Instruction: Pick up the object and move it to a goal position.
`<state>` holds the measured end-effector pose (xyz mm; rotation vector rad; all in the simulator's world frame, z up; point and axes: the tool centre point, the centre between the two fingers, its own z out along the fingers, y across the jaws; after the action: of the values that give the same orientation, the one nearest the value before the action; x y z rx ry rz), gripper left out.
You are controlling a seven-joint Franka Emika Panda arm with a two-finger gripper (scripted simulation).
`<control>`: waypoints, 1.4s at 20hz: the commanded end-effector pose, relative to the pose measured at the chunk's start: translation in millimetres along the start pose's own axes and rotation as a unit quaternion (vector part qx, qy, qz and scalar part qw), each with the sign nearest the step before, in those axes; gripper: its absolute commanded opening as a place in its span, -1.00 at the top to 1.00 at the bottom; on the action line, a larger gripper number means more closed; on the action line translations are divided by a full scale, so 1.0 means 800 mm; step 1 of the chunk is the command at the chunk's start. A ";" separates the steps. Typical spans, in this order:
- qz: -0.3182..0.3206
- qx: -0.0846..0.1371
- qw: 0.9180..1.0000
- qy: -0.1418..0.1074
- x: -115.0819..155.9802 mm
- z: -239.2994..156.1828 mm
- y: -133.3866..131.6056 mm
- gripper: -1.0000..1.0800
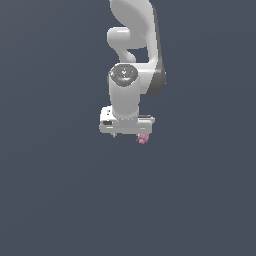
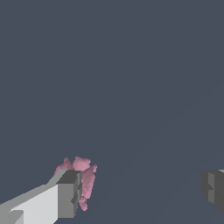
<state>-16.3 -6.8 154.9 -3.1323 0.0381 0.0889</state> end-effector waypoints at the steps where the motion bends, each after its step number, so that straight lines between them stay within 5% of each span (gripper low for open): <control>1: 0.000 0.000 1.000 0.000 0.000 0.000 0.000 -0.92; 12: 0.005 -0.011 1.000 -0.006 0.000 0.008 0.033 -0.92; 28: 0.046 -0.009 0.999 0.008 -0.030 0.039 -0.024 -0.92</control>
<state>-36.6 5.3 129.0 -3.1499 0.1612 0.0732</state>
